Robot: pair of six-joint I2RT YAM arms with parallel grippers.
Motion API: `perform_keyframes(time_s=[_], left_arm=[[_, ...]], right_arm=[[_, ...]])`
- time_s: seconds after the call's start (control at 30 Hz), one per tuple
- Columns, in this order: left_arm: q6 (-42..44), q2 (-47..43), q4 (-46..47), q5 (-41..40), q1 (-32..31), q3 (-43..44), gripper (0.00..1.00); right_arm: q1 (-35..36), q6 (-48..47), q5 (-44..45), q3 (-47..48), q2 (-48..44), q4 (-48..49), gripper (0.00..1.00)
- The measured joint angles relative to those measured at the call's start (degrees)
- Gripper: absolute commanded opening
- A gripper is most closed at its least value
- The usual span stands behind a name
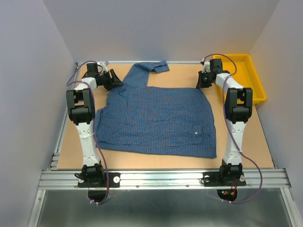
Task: Fold and stack the long sleeve shirts
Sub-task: Fold the shirt
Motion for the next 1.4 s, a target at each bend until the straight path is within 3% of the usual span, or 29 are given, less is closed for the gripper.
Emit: perform_keyframes(time_s=[0.23, 0.3, 0.37, 0.47, 0.57, 0.6, 0.8, 1.0, 1.4], left_arm=[[2.2, 0.1, -1.8, -1.2, -1.4, 0.3, 0.51], [2.5, 0.4, -2.2, -1.7, -1.3, 1.0, 0.44], [2.6, 0.9, -2.3, -2.1, -1.2, 1.6, 0.31], [3.0, 1.6, -2.3, -2.5, -1.1, 2.0, 0.24], [3.2, 1.8, -2.3, -2.5, -1.0, 2.0, 0.07], [3.3, 1.8, -2.3, -2.6, -1.0, 2.0, 0.06], [4.1, 1.8, -1.7, -3.8, -1.0, 2.0, 0.06], [7.3, 0.7, -1.6, -6.9, -1.0, 2.0, 0.06], [13.7, -8.4, -2.1, -9.6, -1.6, -0.3, 0.07]], right_arm=[[0.0, 0.0, 0.0, 0.0, 0.0, 0.0, 0.10], [0.0, 0.0, 0.0, 0.0, 0.0, 0.0, 0.10], [0.0, 0.0, 0.0, 0.0, 0.0, 0.0, 0.10], [0.0, 0.0, 0.0, 0.0, 0.0, 0.0, 0.10], [0.0, 0.0, 0.1, 0.0, 0.0, 0.0, 0.10], [0.0, 0.0, 0.1, 0.0, 0.0, 0.0, 0.10], [0.1, 0.0, 1.2, 0.0, 0.0, 0.0, 0.09], [0.1, 0.0, 3.3, 0.0, -0.2, 0.0, 0.00], [0.1, 0.7, 3.2, -1.3, -8.0, -0.5, 0.00]])
